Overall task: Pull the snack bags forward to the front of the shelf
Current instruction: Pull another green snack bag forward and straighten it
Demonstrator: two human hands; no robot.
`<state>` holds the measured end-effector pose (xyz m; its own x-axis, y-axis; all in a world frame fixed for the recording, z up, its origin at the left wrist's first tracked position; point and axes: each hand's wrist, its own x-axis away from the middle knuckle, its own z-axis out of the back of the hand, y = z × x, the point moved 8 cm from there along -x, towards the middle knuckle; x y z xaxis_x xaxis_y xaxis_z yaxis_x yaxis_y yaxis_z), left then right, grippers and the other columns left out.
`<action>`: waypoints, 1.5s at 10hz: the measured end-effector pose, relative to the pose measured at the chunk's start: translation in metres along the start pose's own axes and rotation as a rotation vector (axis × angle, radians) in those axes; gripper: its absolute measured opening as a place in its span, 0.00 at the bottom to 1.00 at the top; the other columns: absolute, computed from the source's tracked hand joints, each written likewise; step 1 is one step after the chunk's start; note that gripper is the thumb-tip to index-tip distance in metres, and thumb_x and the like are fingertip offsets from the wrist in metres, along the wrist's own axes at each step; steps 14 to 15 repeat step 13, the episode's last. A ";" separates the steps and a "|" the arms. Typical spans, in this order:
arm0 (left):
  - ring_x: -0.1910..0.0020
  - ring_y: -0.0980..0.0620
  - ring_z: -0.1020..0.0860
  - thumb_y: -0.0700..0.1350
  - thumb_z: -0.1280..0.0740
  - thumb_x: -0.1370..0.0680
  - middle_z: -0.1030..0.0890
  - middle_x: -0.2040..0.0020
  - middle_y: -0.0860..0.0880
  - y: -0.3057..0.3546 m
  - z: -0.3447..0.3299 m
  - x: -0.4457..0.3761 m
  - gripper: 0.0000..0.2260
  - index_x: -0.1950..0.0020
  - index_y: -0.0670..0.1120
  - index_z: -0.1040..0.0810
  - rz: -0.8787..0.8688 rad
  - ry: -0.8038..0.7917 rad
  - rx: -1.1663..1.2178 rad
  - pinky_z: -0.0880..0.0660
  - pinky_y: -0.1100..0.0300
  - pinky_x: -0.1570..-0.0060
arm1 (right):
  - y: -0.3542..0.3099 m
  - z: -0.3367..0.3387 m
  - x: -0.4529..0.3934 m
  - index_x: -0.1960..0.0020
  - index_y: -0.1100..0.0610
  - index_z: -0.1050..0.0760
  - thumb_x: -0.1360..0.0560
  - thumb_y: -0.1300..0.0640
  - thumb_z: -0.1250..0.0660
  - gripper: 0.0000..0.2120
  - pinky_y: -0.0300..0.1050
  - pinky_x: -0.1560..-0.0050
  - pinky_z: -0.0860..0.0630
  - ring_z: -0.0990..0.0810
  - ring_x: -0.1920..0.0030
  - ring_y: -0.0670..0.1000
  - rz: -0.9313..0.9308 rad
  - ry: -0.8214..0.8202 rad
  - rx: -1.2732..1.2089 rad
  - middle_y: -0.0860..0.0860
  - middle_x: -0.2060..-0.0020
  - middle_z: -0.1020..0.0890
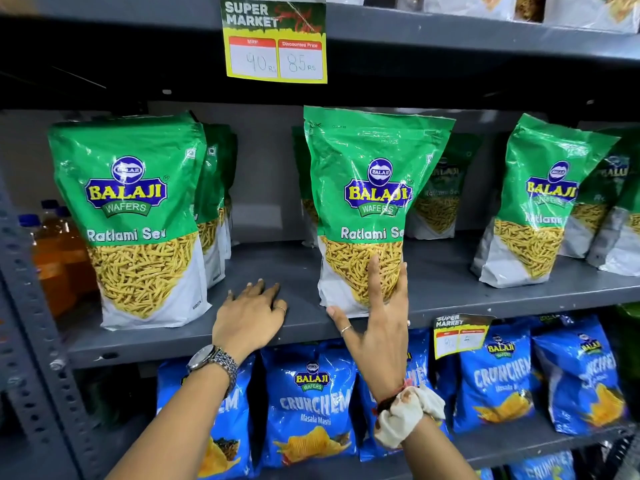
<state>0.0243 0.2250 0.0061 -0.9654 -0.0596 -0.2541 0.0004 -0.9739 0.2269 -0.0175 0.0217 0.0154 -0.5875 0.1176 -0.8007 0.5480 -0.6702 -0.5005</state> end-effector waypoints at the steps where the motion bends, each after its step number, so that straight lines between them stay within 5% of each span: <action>1: 0.24 0.48 0.43 0.51 0.51 0.21 0.41 0.22 0.47 0.000 0.001 0.000 0.22 0.26 0.52 0.39 -0.003 0.010 -0.003 0.48 0.47 0.24 | 0.002 -0.003 -0.006 0.24 0.40 0.54 0.29 0.40 0.31 0.43 0.55 0.30 0.37 0.46 0.24 0.60 0.016 -0.006 -0.001 0.59 0.23 0.49; 5: 0.24 0.48 0.43 0.51 0.51 0.21 0.41 0.23 0.47 0.001 0.000 0.000 0.22 0.26 0.52 0.39 -0.006 0.008 -0.005 0.48 0.46 0.24 | 0.005 -0.013 -0.016 0.26 0.39 0.48 0.34 0.44 0.25 0.45 0.58 0.40 0.25 0.36 0.30 0.62 -0.044 0.026 -0.030 0.60 0.27 0.41; 15: 0.24 0.49 0.44 0.52 0.50 0.21 0.42 0.22 0.47 0.001 0.003 0.000 0.22 0.26 0.52 0.39 0.005 0.020 0.005 0.49 0.48 0.25 | 0.008 -0.012 -0.021 0.27 0.39 0.46 0.34 0.45 0.24 0.44 0.59 0.45 0.22 0.32 0.31 0.60 -0.031 -0.024 -0.098 0.57 0.27 0.42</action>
